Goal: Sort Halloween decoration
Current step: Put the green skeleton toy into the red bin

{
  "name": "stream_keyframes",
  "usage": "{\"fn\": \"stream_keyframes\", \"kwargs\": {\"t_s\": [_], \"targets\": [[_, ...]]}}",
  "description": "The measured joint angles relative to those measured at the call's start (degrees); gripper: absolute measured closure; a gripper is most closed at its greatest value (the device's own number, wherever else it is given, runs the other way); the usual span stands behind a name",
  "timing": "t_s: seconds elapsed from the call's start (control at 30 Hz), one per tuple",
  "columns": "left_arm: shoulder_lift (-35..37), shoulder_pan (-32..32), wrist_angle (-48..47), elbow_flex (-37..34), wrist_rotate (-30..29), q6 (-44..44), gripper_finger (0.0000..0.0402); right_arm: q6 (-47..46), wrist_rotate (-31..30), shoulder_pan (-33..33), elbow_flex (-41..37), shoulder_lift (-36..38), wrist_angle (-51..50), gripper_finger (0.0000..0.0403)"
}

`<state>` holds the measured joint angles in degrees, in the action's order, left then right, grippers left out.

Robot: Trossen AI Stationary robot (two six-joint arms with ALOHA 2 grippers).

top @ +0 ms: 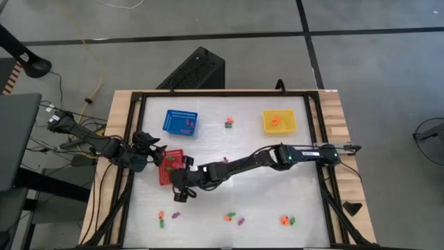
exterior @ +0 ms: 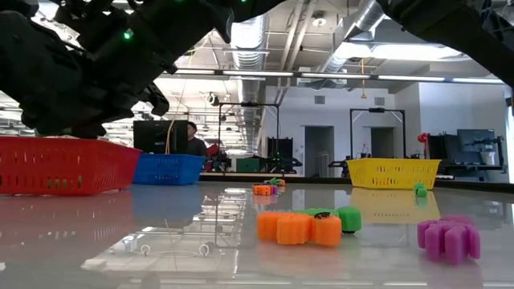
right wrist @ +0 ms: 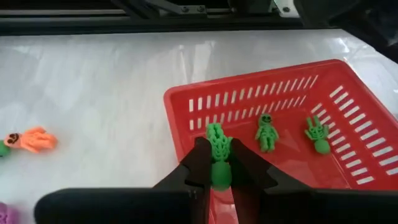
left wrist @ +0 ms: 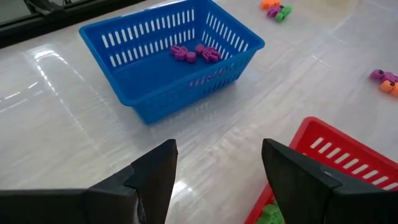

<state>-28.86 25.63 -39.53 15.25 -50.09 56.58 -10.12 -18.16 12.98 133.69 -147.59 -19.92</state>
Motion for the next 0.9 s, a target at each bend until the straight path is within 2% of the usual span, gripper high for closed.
{"fn": "stream_keyframes", "kwargs": {"t_s": [0.27,0.57,0.9], "targets": [[0.00,0.00,0.00,0.00,0.29,0.00,0.0175,-0.04,-0.11,-3.29,0.02,0.22,-0.69,0.0333],[0.00,0.00,0.02,-0.02,1.31,-0.42,0.0175,-2.55,-0.42,-5.96,0.02,0.22,-7.85,0.0333],[0.00,0.01,0.00,-0.02,1.31,-0.44,0.0175,-8.25,-2.40,-4.20,0.07,0.20,-8.29,0.0333]]}}
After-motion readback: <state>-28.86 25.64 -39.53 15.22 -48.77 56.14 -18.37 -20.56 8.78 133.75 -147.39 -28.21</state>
